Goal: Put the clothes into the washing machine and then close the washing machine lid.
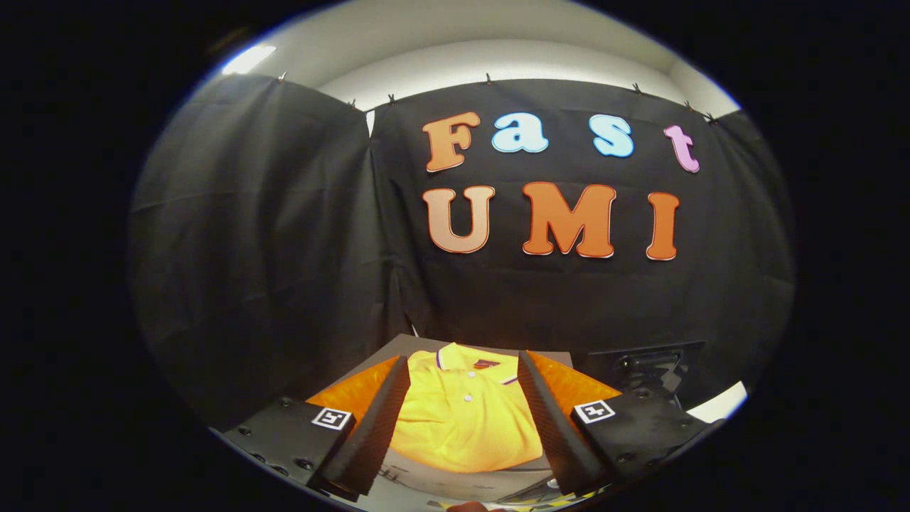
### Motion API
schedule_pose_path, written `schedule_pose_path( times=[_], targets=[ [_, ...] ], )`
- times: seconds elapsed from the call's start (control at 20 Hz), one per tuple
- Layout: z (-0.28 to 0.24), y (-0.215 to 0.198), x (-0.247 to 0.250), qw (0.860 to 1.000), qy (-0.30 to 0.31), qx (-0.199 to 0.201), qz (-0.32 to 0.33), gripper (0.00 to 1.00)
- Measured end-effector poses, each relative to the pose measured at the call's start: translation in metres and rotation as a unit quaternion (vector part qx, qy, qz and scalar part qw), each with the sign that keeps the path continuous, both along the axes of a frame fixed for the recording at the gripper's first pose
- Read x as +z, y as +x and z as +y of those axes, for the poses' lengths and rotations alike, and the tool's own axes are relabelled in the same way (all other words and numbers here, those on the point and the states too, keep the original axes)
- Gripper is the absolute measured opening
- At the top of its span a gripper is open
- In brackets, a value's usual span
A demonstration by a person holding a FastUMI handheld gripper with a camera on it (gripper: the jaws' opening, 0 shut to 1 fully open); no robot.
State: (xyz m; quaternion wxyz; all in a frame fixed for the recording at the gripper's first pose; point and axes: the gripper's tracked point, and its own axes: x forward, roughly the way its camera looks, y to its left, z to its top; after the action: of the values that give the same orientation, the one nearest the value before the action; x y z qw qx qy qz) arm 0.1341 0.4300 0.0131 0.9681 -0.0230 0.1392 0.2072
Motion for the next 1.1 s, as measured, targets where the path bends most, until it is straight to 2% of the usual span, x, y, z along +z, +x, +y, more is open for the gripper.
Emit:
schedule_pose_path(
  times=[0.1,0.25,0.55,0.75,0.85,1.1],
  targets=[
    [0.023,0.017,-0.02,1.0,-0.031,-0.003,0.001,0.96],
    [0.047,0.041,-0.065,0.997,-0.048,-0.002,0.054,0.99],
    [0.034,0.072,-0.131,0.985,-0.098,-0.051,0.132,0.99],
    [0.037,0.072,-0.159,0.979,-0.079,-0.04,0.186,0.99],
    [0.037,0.069,-0.175,0.973,-0.09,-0.037,0.211,1.0],
    [0.043,0.068,-0.179,0.967,-0.068,-0.015,0.245,0.98]
  ],
)
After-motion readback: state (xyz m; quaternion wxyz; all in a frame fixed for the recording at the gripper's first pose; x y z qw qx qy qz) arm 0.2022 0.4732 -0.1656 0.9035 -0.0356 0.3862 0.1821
